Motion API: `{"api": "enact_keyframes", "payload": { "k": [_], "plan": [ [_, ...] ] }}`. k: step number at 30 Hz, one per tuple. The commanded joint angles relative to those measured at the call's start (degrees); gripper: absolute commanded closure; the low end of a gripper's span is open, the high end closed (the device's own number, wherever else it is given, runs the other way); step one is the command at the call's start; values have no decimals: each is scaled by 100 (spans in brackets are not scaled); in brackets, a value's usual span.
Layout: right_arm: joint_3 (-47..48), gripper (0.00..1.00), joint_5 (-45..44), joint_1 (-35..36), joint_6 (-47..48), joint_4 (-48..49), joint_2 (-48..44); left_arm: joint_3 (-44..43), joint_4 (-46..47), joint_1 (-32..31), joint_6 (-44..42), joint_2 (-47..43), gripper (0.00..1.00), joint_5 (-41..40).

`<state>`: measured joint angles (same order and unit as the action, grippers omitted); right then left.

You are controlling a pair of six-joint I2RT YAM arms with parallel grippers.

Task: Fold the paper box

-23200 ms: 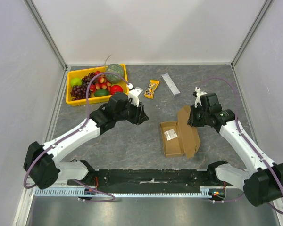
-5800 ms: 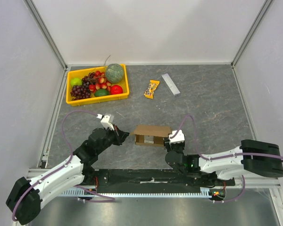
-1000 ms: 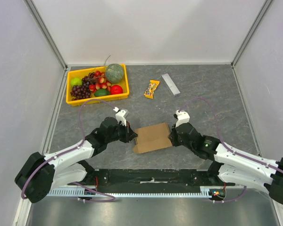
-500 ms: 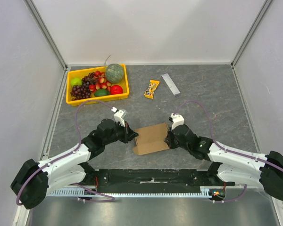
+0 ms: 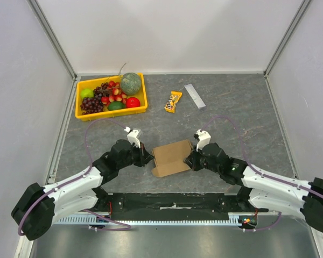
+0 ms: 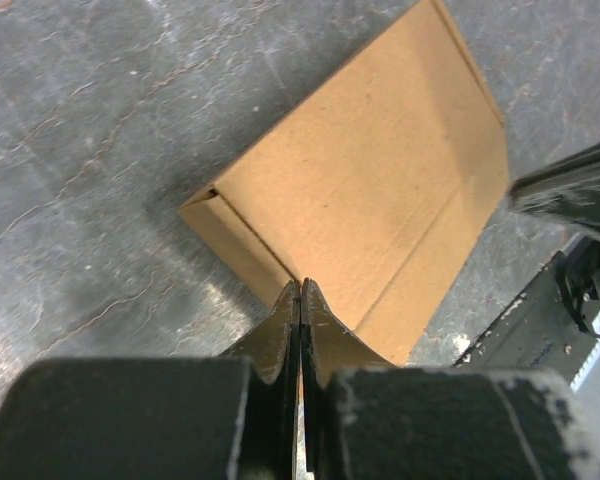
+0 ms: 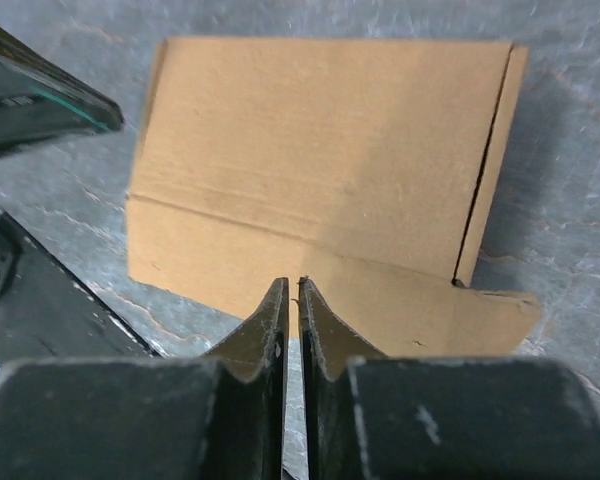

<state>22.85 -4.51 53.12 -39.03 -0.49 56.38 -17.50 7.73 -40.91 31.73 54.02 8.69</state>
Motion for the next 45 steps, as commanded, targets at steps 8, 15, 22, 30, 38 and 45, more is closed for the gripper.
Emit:
{"api": "enact_keyframes", "payload": {
  "k": [8,15,22,30,38,45],
  "plan": [
    [991,86,-3177,-65,-308,-2112,-534,-8,-1088,-14,615,-831,98,-1185],
    [1643,96,-3083,-460,148,-2176,1188,1,-993,-14,774,-323,98,-1098],
    [1433,100,-2003,-830,940,-1095,1648,89,-220,-14,800,240,98,-518],
    [1072,99,-463,-1067,1327,-267,1745,80,264,-31,668,662,98,-236],
    [993,98,-191,-1067,1169,-250,1789,-131,335,-31,519,934,98,-227],
    [879,98,-32,-1076,959,-162,1754,-552,177,-14,177,1338,98,-446]
  ]
}}
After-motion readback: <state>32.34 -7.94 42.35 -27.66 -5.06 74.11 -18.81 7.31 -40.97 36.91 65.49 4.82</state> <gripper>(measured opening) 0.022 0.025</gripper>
